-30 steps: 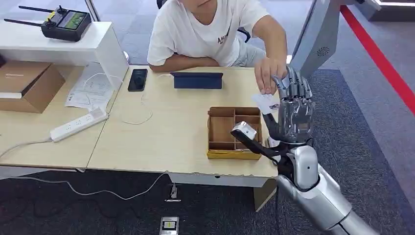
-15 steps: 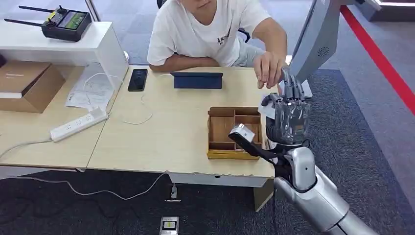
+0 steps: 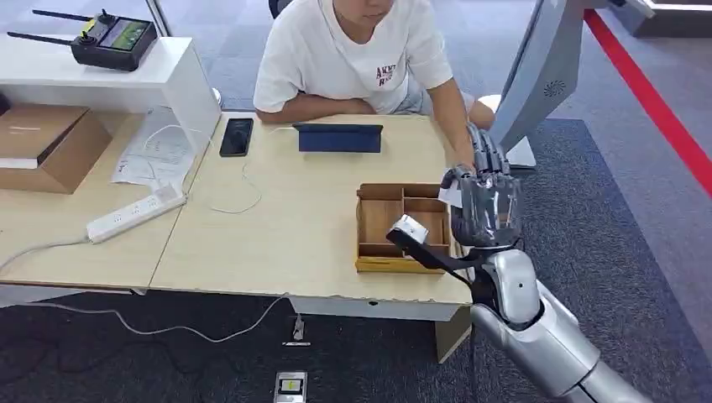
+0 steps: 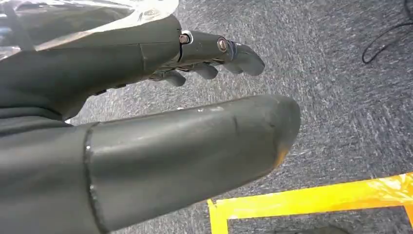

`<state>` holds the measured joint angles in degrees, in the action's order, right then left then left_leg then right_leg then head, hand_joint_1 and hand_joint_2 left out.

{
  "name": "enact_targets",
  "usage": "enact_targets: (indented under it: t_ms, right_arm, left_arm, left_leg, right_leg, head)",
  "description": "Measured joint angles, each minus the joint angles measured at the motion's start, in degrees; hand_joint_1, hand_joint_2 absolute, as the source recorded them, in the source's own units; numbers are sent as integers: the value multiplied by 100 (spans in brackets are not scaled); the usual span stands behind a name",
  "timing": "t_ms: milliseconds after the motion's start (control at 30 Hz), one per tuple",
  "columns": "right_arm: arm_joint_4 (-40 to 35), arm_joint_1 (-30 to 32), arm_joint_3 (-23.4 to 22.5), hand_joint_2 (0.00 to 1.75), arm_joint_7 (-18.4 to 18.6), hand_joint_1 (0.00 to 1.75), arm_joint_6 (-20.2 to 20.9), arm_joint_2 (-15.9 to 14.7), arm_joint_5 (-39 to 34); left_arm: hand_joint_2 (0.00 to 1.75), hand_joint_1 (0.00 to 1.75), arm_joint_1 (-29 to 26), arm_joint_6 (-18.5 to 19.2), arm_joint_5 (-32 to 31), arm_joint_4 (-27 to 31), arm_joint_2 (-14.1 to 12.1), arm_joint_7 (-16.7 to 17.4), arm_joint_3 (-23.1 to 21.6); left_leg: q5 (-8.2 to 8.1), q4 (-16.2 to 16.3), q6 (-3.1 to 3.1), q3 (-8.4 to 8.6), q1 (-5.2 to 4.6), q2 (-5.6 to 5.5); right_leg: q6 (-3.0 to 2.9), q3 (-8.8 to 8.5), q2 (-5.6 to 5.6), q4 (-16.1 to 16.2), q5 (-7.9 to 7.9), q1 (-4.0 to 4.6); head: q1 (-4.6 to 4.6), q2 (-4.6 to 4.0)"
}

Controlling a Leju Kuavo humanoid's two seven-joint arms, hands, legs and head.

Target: Pass the card to the sensor for recognition and then transmit it.

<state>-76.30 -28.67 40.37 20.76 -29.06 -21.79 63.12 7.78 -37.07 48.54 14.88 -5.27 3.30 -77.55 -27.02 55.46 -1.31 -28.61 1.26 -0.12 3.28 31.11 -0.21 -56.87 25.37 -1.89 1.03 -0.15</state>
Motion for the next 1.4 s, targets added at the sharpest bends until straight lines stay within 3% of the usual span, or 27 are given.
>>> enact_targets:
  t_ms: [100, 267, 633, 1400]
  right_arm:
    - [11, 2, 17, 175, -17, 175, 438, -126, -85]
    - [83, 56, 61, 175, 13, 175, 670, -359, -322]
    - [422, 220, 138, 175, 42, 175, 731, -640, -772]
    - [1687, 562, 140, 175, 46, 175, 764, -739, -1532]
  left_arm:
    - [0, 0, -4, 4, 15, 0, 0, 24, 2]
    - [0, 0, -9, 24, 26, 0, 0, 90, 2]
    - [0, 0, -12, 20, 31, 0, 0, 66, 2]
    - [0, 0, -13, 96, -87, -2, 0, 26, 2]
  left_leg:
    - [0, 1, 0, 0, 0, 0]
    - [0, 1, 0, 0, 0, 0]
    - [-1, 1, 0, -2, 0, 0]
    - [-1, 1, 0, -4, 0, 0]
  right_leg:
    - [0, 0, 0, 0, 0, 0]
    - [0, 1, 0, 1, 0, 0]
    - [0, 2, 0, 1, 0, 0]
    - [0, 5, 0, 1, 0, 0]
  head:
    - [-2, 0]
    - [0, 0]
    - [-2, -2]
    - [-2, 0]
